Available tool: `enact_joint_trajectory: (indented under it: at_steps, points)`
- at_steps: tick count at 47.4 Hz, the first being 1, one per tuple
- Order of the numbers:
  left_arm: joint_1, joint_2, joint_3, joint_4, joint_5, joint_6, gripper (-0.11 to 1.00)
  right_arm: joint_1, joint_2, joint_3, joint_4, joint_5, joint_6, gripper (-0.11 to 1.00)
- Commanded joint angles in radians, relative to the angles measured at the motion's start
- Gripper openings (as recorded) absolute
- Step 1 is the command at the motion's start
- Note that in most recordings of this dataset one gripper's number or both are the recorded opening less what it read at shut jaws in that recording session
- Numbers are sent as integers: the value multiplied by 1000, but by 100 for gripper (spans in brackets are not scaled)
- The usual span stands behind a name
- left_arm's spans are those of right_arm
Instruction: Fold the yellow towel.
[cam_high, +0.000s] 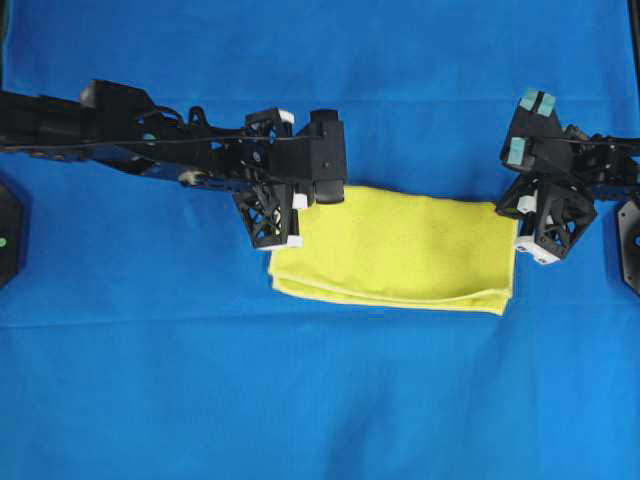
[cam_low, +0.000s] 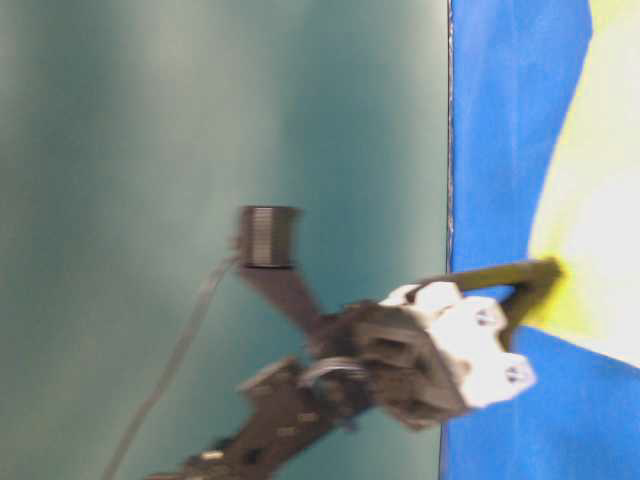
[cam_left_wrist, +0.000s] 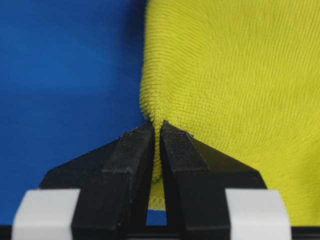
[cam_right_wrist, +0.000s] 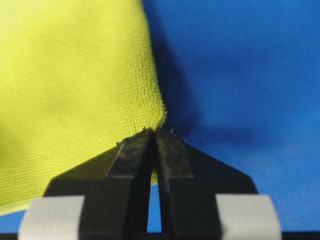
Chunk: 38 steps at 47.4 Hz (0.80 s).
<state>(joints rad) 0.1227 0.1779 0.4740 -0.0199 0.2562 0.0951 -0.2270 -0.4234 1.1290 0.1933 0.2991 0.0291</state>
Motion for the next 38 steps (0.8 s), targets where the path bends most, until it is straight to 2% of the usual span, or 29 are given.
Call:
enact_joint_trajectory:
  at_steps: [1, 10, 18, 32, 38]
  points:
    - [-9, -95, -38, -2, 46, -3, 3, -2, -67, -44, -8, 58, 0, 2]
    - [-34, -195, -77, -2, 112, -2, 3, -2, -215, -117, -41, 215, 3, 2]
    - [-52, -259, -94, -2, 155, -3, 3, -2, -324, -156, -61, 291, 3, 2]
    - [-63, -278, -71, -2, 153, -8, 3, -5, -330, -156, -87, 282, 11, 2]
    - [-83, -275, -66, -2, 147, -9, 3, -46, -308, -156, -107, 265, 11, 2]
